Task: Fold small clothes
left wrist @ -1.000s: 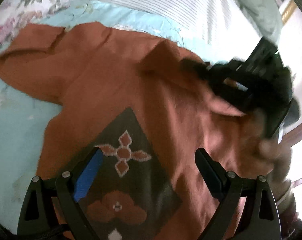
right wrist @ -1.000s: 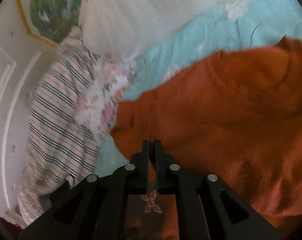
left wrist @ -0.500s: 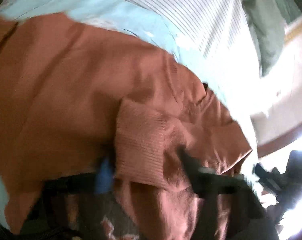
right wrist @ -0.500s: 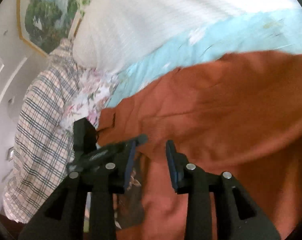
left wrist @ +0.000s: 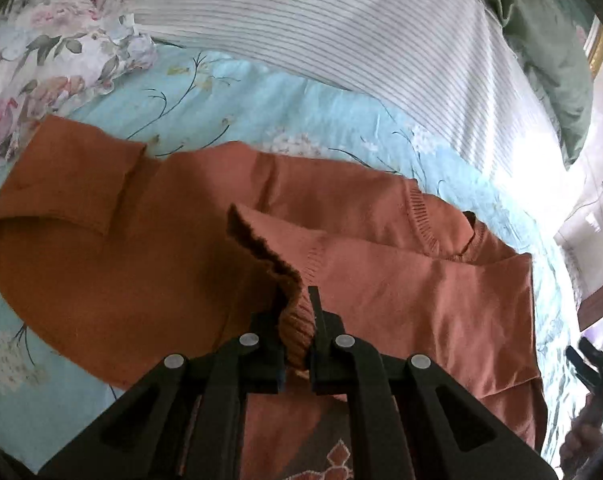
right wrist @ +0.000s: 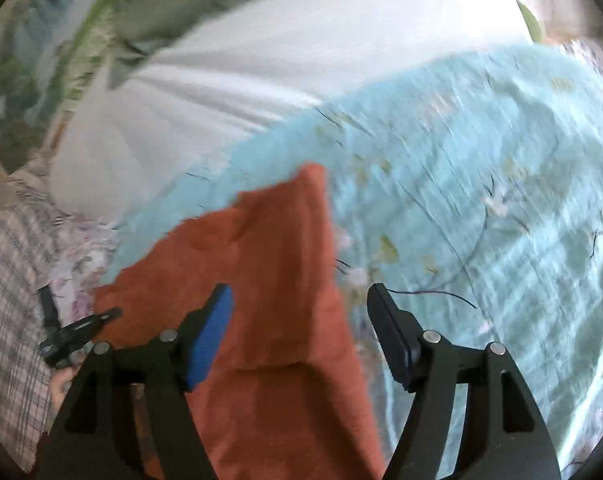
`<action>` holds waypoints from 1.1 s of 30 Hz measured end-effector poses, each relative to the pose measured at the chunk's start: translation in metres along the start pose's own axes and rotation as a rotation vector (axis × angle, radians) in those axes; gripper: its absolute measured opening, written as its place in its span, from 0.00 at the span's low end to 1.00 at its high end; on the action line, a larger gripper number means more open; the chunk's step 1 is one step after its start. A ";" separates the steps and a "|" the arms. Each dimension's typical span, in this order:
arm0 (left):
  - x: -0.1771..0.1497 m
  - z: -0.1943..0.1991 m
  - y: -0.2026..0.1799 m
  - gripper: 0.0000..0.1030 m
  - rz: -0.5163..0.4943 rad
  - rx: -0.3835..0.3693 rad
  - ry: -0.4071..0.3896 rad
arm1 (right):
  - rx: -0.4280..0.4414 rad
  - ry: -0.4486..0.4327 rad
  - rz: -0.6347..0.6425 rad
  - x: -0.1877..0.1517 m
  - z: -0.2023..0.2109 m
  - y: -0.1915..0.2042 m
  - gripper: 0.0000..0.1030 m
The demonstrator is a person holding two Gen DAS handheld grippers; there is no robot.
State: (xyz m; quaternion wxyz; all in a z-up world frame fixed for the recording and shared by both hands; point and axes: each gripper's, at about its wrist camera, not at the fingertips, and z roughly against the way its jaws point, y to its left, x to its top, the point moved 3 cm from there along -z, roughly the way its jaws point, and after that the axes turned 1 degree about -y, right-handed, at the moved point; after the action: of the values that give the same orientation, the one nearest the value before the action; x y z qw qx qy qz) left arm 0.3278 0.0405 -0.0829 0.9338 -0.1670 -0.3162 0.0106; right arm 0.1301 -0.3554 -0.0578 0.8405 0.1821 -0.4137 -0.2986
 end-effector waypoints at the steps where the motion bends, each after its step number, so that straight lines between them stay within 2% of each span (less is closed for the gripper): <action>1: -0.001 0.000 -0.002 0.06 -0.006 -0.002 -0.001 | -0.004 0.020 -0.003 0.002 -0.009 -0.004 0.68; 4: -0.004 -0.006 -0.010 0.06 -0.026 0.000 0.010 | -0.009 0.087 0.015 0.007 -0.041 -0.004 0.68; 9: -0.008 -0.003 -0.012 0.06 -0.036 -0.005 0.021 | -0.032 0.148 0.084 0.015 -0.084 0.007 0.68; 14: -0.009 -0.003 -0.010 0.06 -0.030 -0.012 0.029 | -0.127 0.196 0.161 0.016 -0.112 0.014 0.68; 15: -0.010 -0.003 -0.011 0.06 -0.028 -0.017 0.034 | -0.141 0.212 0.172 0.015 -0.117 0.013 0.55; 17: -0.010 -0.002 -0.018 0.06 -0.029 -0.041 0.042 | -0.161 0.214 0.197 0.016 -0.118 0.009 0.09; 21: -0.011 0.004 -0.037 0.07 -0.059 -0.106 0.033 | -0.148 0.173 0.140 0.034 -0.103 -0.018 0.08; 25: -0.017 -0.016 -0.037 0.07 -0.078 -0.053 0.062 | -0.115 0.211 0.060 0.033 -0.110 -0.042 0.09; 26: -0.019 -0.020 -0.033 0.07 -0.067 -0.052 0.075 | -0.116 0.202 0.043 0.033 -0.109 -0.043 0.12; 27: -0.021 -0.022 -0.029 0.07 -0.058 -0.054 0.083 | -0.151 0.185 0.030 0.034 -0.104 -0.044 0.17; 29: -0.025 -0.023 -0.024 0.07 -0.050 -0.056 0.085 | -0.237 0.110 0.059 0.037 -0.084 -0.034 0.18; 30: -0.025 -0.023 -0.023 0.07 -0.050 -0.056 0.086 | -0.216 0.080 0.072 0.037 -0.076 -0.025 0.18; 31: -0.026 -0.024 -0.023 0.07 -0.048 -0.057 0.088 | -0.147 0.072 0.093 0.035 -0.071 -0.011 0.18; 33: -0.027 -0.026 -0.024 0.07 -0.049 -0.054 0.089 | -0.072 0.117 0.147 0.026 -0.078 0.010 0.26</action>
State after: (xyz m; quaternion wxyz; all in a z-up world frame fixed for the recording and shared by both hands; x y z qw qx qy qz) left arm 0.3200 0.0070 -0.1104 0.9422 -0.1847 -0.2783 -0.0282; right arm 0.2085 -0.3599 -0.0829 0.8890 0.1382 -0.3652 -0.2394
